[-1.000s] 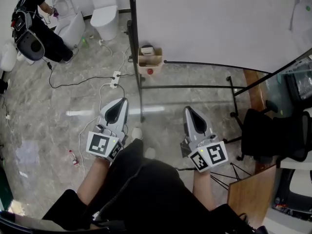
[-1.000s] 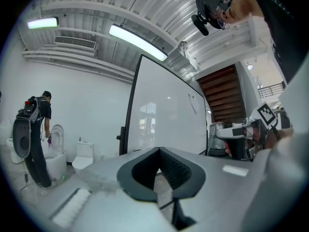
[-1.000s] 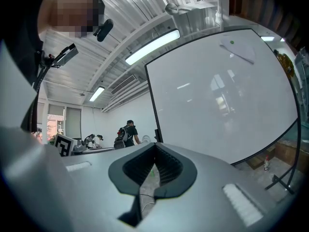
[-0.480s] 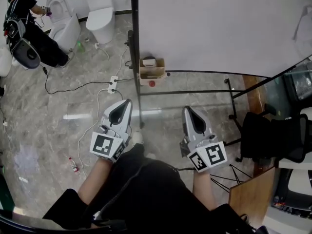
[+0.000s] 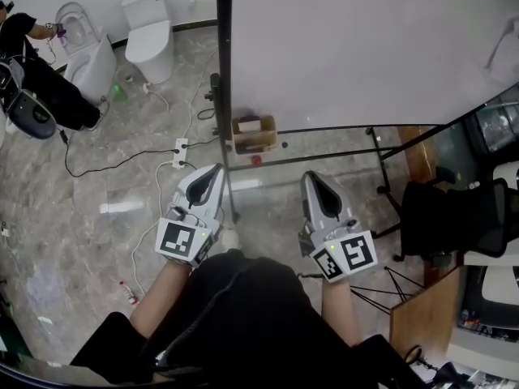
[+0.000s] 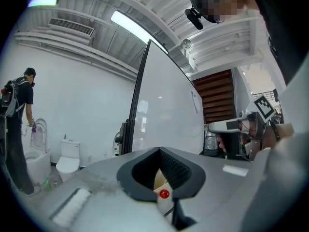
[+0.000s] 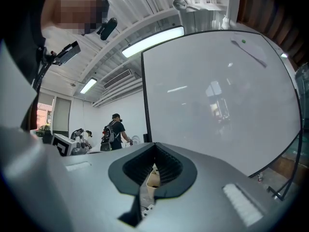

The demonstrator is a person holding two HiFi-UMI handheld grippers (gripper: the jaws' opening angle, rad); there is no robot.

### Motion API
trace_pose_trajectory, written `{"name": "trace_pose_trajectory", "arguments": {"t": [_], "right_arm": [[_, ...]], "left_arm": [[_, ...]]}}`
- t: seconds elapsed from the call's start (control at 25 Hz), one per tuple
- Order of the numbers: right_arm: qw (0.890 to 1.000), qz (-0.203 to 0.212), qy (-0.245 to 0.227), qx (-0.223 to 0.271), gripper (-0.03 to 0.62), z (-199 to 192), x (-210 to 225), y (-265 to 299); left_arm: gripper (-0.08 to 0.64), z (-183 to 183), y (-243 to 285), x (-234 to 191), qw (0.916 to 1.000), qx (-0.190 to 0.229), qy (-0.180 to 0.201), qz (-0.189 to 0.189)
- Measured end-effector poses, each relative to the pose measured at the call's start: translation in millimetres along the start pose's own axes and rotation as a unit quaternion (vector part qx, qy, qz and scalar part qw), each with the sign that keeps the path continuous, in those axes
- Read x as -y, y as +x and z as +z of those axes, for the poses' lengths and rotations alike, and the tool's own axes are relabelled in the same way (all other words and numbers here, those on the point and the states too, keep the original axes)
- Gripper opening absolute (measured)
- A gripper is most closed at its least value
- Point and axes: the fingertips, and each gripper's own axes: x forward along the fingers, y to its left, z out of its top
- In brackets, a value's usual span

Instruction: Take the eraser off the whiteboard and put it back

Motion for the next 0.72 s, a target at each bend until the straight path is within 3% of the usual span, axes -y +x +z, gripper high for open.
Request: {"name": "trace_pose_trajectory", "arguments": {"t": [0.44,0.72], "right_arm": [[1.0,-0.015,0.006,0.0,0.009,-3.6,13.8,26.7],[1.0,0.029,0.002,-0.002,0.009,4.1,30.5,57.3]], "left_arm": [[0.005,-6.4,22.4,-20.0,0.9999,-0.007,-0.004,-0.01],[0.005,-2.5,44.5,-23.5,0.9998,0.0,-0.008,0.017]]}}
